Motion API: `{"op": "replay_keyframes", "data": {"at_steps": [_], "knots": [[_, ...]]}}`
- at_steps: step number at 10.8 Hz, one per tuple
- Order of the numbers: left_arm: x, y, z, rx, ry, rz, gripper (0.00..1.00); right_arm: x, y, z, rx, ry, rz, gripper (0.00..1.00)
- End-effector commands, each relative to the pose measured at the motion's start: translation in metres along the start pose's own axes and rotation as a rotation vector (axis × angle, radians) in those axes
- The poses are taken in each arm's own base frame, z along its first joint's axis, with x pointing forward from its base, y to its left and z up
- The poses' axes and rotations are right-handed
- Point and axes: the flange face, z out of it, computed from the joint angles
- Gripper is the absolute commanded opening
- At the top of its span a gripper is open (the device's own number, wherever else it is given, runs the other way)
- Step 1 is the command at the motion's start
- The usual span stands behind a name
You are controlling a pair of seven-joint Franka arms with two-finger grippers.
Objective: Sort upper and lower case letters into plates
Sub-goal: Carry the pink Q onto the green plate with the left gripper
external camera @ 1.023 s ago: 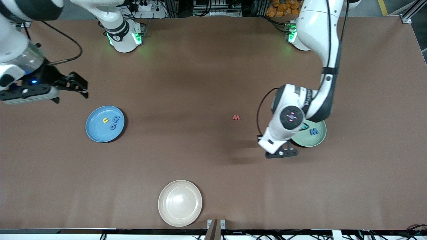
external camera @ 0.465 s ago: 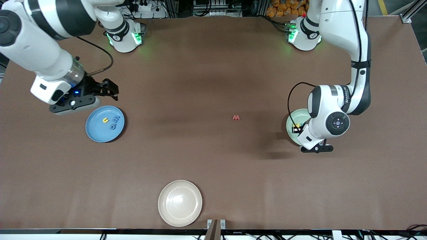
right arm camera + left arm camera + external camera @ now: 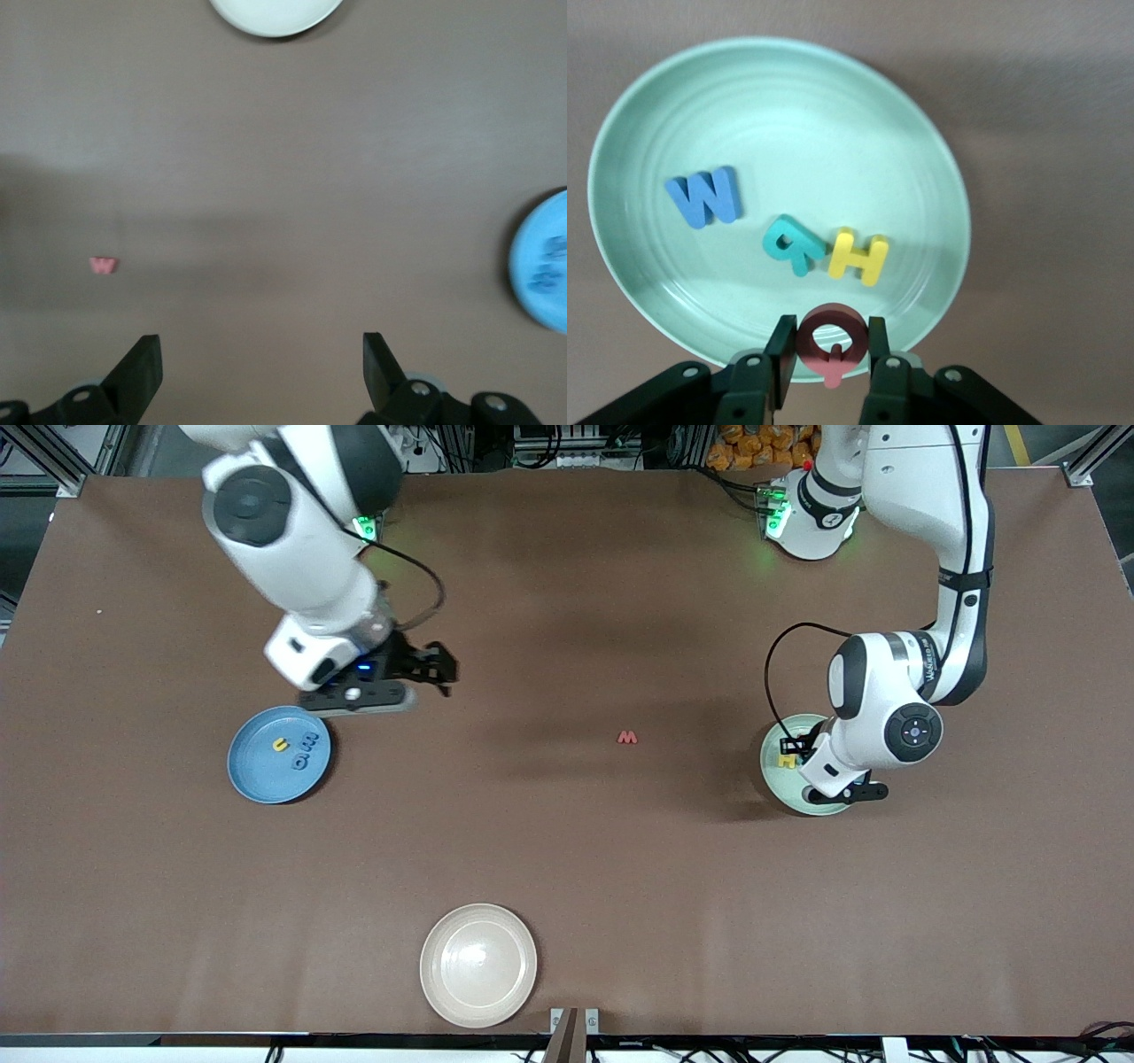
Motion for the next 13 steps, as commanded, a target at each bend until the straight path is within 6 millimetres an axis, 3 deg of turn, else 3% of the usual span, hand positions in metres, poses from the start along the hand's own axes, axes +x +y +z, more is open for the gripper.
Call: {"op": "replay_keyframes", "data": {"at_steps": [1,3,5,7,10,12,13], "knots": [[-0.01,-0.008,-0.002,-0.044,0.005,-0.006,0.99,0.005,-0.059,0.039,-0.02,-0.016,0.019,1.0],[-0.005,-0.017,-0.009,-0.061,0.018,-0.024,1.0,-0.002,-0.109,0.084,-0.027,-0.005,0.02,1.0],[0.008,-0.014,-0.041,-0.044,0.08,-0.005,1.0,-0.01,-0.138,0.126,-0.009,0.008,-0.001,1.0],[0.018,-0.016,-0.098,0.078,0.168,0.069,1.0,-0.02,-0.166,0.163,0.027,0.03,0.039,1.0],[0.018,-0.037,-0.181,0.054,0.24,0.045,1.0,-0.025,-0.214,0.212,0.01,0.083,0.071,1.0],[0.015,-0.039,-0.225,0.097,0.263,0.057,1.0,-0.032,-0.234,0.25,-0.024,0.126,0.036,0.98],[0.014,-0.044,-0.236,0.098,0.259,0.048,1.0,-0.039,-0.243,0.266,-0.013,0.137,0.016,0.96]]}}
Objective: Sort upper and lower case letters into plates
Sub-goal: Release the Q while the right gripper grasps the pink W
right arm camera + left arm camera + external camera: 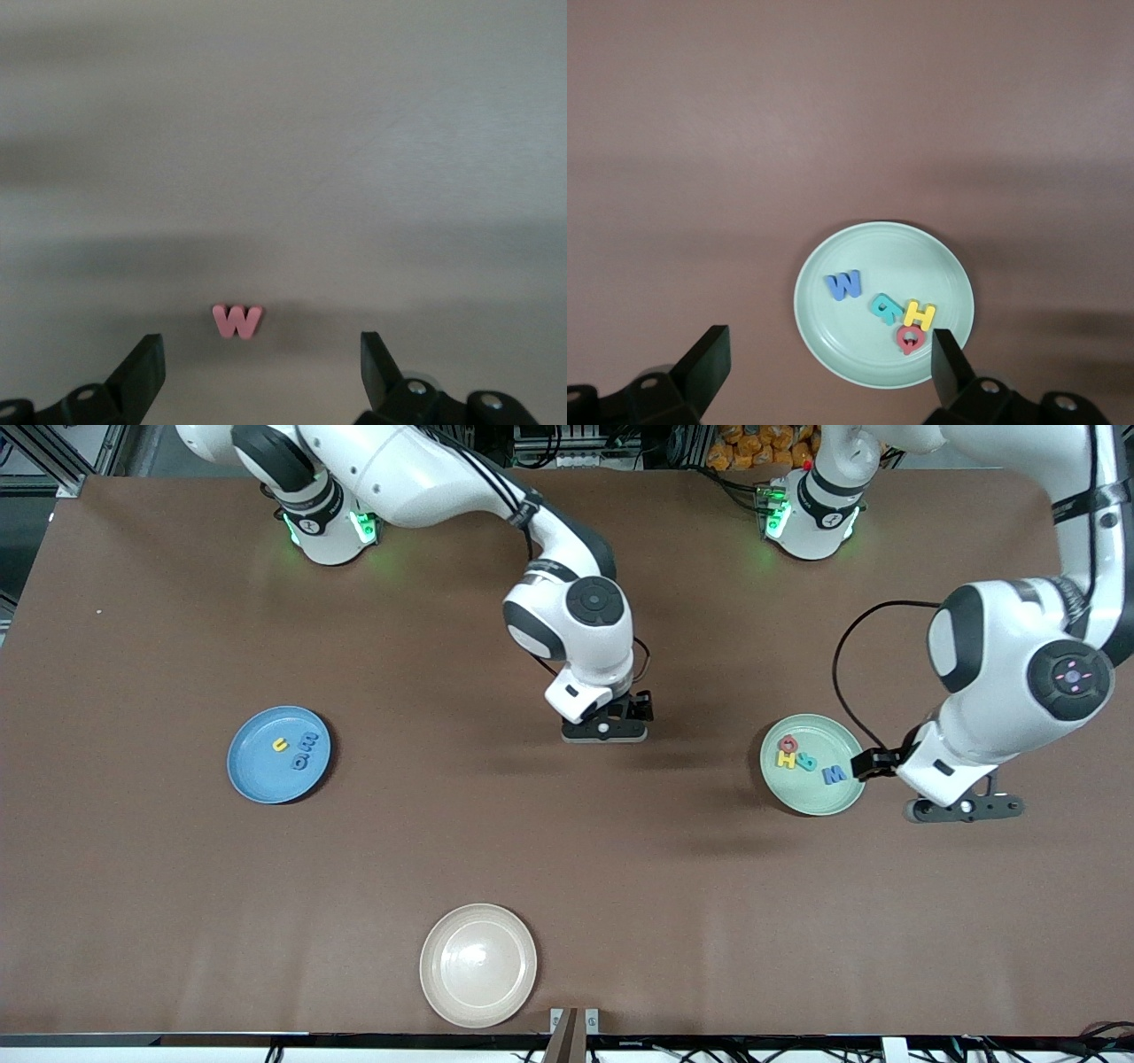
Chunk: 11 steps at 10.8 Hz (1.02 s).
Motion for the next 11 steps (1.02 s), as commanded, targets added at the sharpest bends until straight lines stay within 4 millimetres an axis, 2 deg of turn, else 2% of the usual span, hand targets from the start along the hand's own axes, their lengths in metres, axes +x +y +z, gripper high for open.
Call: {"op": "replay_keyframes", "data": {"at_steps": [1,3,4,6,7,8,9,11], "knots": [[0.003,-0.016,-0.037,0.029,-0.003,0.002,1.0,0.001,-0.016,0.036,0.01,0.063,-0.035,0.94],[-0.007,-0.04,-0.065,0.008,-0.014,-0.023,1.0,-0.009,-0.019,0.058,0.0,0.059,-0.076,0.93],[-0.012,-0.063,-0.075,0.012,-0.019,-0.037,1.0,-0.014,-0.019,0.066,-0.009,0.052,-0.09,0.92],[-0.021,-0.086,-0.095,-0.031,-0.008,0.016,1.0,-0.016,-0.017,0.078,-0.021,0.045,-0.114,0.9],[-0.027,-0.087,-0.101,-0.022,-0.014,0.035,1.0,-0.017,-0.018,0.08,-0.019,0.044,-0.115,0.88],[-0.028,-0.08,-0.104,0.022,-0.013,0.073,1.0,-0.017,-0.018,0.08,-0.015,0.047,-0.111,0.86],[-0.031,-0.063,-0.109,0.066,-0.004,0.112,1.0,-0.021,-0.021,0.083,-0.016,0.043,-0.112,0.85],[-0.044,-0.06,-0.132,0.052,0.015,0.118,1.0,-0.023,-0.022,0.088,-0.011,0.043,-0.097,0.84]]}}
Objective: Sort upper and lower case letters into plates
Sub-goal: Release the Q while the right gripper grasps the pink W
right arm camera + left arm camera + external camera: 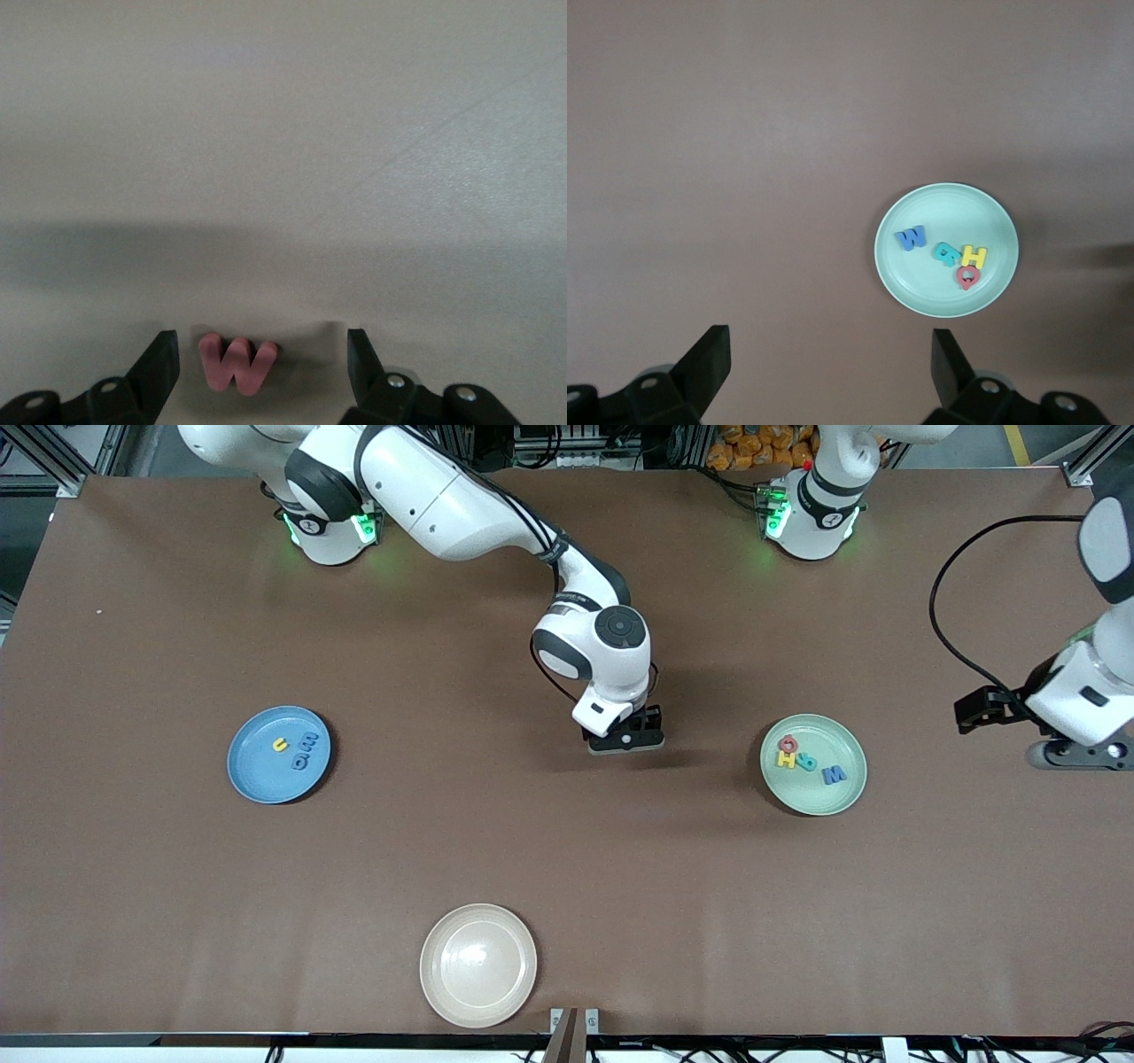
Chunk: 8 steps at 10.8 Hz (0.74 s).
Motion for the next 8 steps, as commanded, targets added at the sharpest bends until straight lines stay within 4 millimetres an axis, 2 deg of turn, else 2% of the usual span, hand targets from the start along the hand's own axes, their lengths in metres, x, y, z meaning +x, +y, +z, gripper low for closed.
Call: {"op": "replay_keyframes", "data": {"at_steps": [1,4,7,8], "knots": [[-0.023,-0.001,-0.033,-0.003,0.008,0.007,1.0,-0.002,-0.011,0.012,0.009,0.026,0.018,0.84],[-0.038,0.005,-0.055,-0.022,0.016,0.028,1.0,-0.002,-0.014,0.012,0.021,0.033,0.021,0.77],[-0.041,0.003,-0.061,-0.026,0.022,0.025,1.0,-0.002,-0.014,0.014,0.018,0.034,0.018,0.62],[-0.047,0.002,-0.069,-0.028,0.031,0.021,1.0,-0.002,-0.013,0.015,0.017,0.036,0.013,0.61]]}}
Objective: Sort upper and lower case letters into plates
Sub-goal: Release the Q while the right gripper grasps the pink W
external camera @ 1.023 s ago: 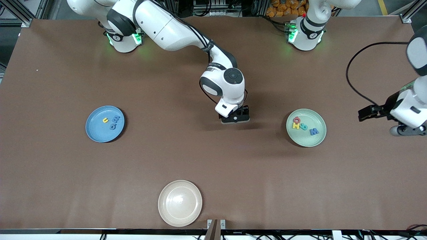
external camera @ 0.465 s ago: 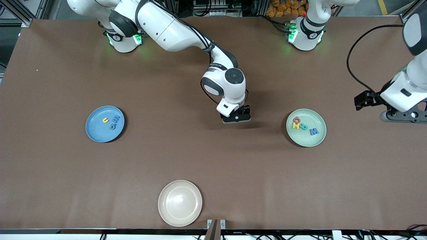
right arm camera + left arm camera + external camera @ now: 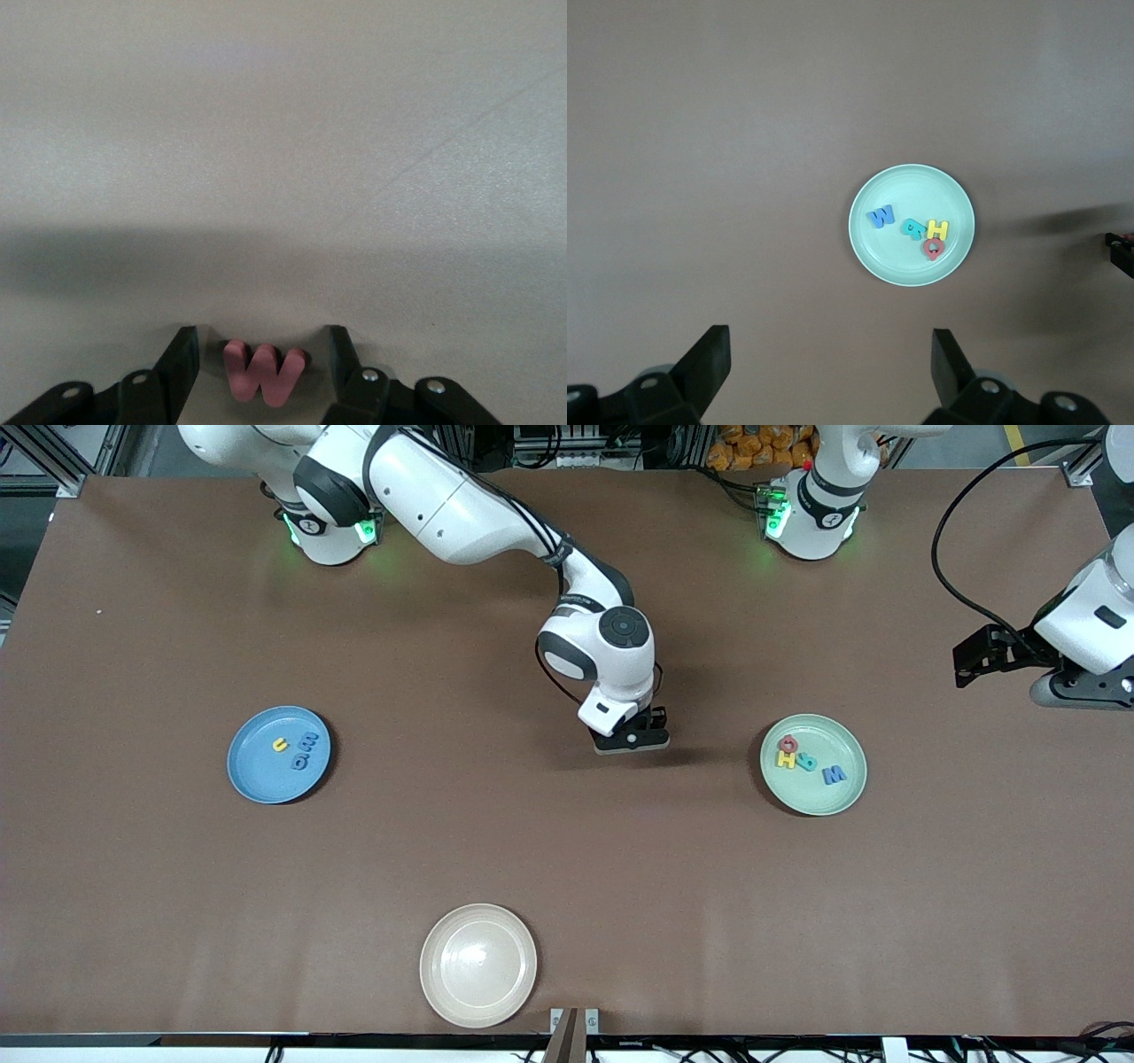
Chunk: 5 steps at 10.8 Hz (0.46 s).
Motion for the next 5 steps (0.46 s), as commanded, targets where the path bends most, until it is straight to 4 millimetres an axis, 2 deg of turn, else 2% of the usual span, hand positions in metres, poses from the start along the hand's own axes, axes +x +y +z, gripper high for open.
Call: {"op": "replay_keyframes", "data": {"at_steps": [1,2,3,5], "knots": [[-0.014,-0.004,-0.016,0.012,-0.007,-0.014,1.0,0.0,-0.004,0.008,-0.006,0.019,0.002,0.61],[-0.018,-0.001,-0.016,0.016,-0.028,-0.031,1.0,-0.002,-0.003,0.013,-0.012,0.015,0.001,0.58],[-0.026,-0.006,-0.029,0.021,-0.006,-0.084,1.0,-0.001,-0.002,0.015,-0.015,0.016,0.0,0.51],[-0.031,-0.006,-0.033,0.021,-0.002,-0.146,1.0,-0.001,-0.002,0.015,-0.016,0.017,-0.001,0.29]]}}
